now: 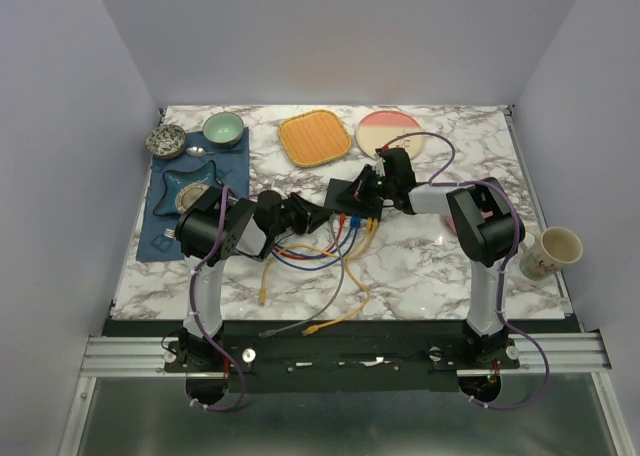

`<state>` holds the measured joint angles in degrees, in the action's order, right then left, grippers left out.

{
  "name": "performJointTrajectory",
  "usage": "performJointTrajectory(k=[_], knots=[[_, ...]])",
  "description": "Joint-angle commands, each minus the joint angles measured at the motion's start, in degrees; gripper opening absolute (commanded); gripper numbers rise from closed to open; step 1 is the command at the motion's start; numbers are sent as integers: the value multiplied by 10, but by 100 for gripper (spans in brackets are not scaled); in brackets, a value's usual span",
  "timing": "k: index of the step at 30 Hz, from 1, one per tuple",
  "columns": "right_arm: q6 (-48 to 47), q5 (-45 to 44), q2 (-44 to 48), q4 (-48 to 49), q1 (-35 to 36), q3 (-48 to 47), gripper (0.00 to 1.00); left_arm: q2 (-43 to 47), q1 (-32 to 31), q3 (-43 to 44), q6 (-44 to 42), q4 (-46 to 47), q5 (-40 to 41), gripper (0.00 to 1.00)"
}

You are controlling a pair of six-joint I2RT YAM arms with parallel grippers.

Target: Pull the plug from the switch port

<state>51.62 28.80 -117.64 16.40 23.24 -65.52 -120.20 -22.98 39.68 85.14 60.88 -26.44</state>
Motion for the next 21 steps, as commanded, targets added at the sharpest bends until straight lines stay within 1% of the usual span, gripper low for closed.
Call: performJointTrajectory(k=[1,2,5,14,18,21], knots=[[-5,-20,-21,-42,-1,-4,1,23,-11,11,-9,-74,40,39],[-5,-20,-21,-42,-2,-4,1,38,-14,14,-15,-108,49,39],[-5,-21,-21,-42,-2,-4,1,57,-21,26,-34,-155,74,39],[-6,-21,-21,-42,-2,-4,1,46,-32,24,-24,-166,88,38],[-5,-20,-23,-42,-2,-5,1,38,-37,32,-25,-166,83,33],[-6,-19,-24,-42,-2,-6,1,30,-39,36,-22,-161,76,33]])
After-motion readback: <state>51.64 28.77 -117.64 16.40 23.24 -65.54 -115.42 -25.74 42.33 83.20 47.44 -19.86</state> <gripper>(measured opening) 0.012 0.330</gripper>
